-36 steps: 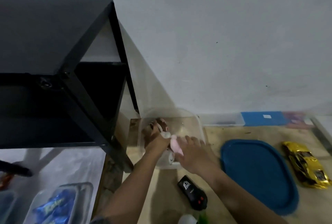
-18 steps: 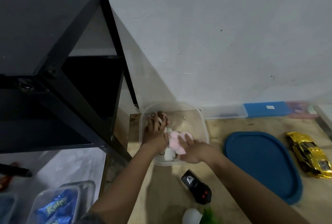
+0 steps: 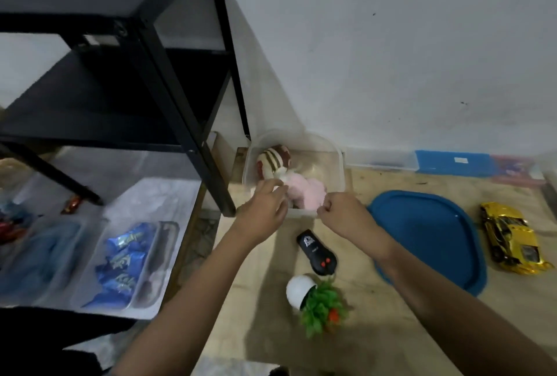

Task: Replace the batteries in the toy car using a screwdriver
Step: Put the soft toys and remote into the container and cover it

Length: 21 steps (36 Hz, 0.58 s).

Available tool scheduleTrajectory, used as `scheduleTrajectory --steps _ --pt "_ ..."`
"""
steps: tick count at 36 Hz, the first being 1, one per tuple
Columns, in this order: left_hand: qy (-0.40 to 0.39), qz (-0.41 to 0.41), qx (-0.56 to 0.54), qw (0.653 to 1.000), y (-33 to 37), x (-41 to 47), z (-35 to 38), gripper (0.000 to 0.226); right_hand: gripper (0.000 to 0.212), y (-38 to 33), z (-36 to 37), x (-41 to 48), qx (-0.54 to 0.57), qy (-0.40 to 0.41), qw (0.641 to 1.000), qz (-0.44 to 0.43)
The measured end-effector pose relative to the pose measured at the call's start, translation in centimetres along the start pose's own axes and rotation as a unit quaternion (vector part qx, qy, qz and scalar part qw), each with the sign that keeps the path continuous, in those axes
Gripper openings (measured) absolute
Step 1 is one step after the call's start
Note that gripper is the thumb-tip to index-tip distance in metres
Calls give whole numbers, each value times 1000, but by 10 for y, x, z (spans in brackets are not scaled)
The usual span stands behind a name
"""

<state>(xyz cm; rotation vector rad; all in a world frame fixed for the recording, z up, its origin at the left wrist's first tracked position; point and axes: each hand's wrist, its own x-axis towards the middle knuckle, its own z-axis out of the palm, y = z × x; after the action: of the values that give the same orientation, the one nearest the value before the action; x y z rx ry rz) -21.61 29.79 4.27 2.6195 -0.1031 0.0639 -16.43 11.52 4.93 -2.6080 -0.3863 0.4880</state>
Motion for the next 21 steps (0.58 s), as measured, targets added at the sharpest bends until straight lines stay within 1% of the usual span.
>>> scheduleTrajectory --steps 1,3,4,7,9,11,14,17,21 --pt "6 9 -1 1000 1 -13 4 34 29 1 8 -4 -8 -9 1000 -6" --pt "8 16 -13 1000 5 -42 12 35 16 6 22 -12 -5 -40 999 -26" --pt "-7 9 -25 1000 7 -57 16 38 12 9 29 -15 1 -66 997 -33" --pt "-106 -10 -72 992 16 -95 30 52 40 21 49 -21 -36 -140 988 -58" --pt "-188 -16 -55 981 24 -112 43 61 58 29 58 -23 -68 -154 983 -68" --pt "-236 -47 -57 969 30 -125 54 70 69 34 64 -24 -80 -147 983 -76" --pt "-237 -45 -45 969 37 -132 66 77 77 35 67 -23 -71 -142 984 -81" --pt "-213 -34 -24 976 39 -130 81 83 79 37 66 -25 -86 -154 982 -73" --pt "-177 -25 -35 983 38 -128 97 80 75 51 63 -34 -98 -147 983 -41"
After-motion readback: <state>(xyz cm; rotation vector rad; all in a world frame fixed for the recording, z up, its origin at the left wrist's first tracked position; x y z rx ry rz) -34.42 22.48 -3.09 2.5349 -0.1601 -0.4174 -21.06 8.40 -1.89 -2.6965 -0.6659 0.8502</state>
